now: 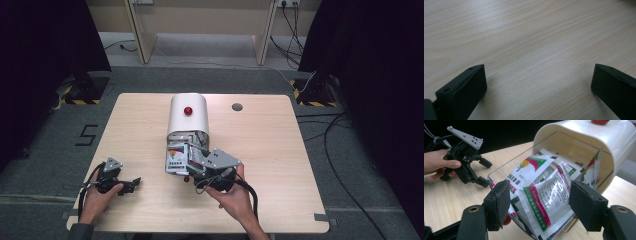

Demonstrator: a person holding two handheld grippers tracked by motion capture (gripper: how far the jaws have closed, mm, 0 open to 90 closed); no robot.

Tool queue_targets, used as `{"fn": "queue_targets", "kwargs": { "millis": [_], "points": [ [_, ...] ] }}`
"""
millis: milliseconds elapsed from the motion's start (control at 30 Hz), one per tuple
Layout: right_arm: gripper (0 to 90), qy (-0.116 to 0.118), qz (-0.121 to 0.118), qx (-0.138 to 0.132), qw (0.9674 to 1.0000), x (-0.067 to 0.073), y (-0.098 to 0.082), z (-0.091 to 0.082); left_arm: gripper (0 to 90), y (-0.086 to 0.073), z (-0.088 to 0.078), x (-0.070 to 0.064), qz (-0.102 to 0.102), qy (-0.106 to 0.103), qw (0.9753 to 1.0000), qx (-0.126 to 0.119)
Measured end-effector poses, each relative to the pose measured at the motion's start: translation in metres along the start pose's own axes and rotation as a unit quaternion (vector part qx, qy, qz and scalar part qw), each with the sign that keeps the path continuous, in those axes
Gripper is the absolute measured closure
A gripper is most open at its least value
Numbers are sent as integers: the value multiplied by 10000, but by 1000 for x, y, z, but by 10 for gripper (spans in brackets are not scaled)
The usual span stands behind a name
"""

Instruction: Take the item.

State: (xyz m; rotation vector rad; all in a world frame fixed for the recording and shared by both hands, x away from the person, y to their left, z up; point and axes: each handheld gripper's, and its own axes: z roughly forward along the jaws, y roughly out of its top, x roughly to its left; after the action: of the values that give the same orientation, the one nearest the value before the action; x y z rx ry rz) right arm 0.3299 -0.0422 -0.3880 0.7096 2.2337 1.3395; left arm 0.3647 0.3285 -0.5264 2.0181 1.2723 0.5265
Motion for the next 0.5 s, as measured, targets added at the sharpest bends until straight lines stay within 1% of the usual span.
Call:
{"fn": "queue_targets", "kwargs": {
  "millis": [233, 500],
  "points": [
    [345, 62, -13, 48, 10000, 4, 2, 7, 0, 0, 0, 0, 0, -1, 10000, 0],
    [361, 57, 3, 111, 9999, 2, 0, 14, 0, 0, 0, 0, 0, -2, 10000, 1]
  ]
}}
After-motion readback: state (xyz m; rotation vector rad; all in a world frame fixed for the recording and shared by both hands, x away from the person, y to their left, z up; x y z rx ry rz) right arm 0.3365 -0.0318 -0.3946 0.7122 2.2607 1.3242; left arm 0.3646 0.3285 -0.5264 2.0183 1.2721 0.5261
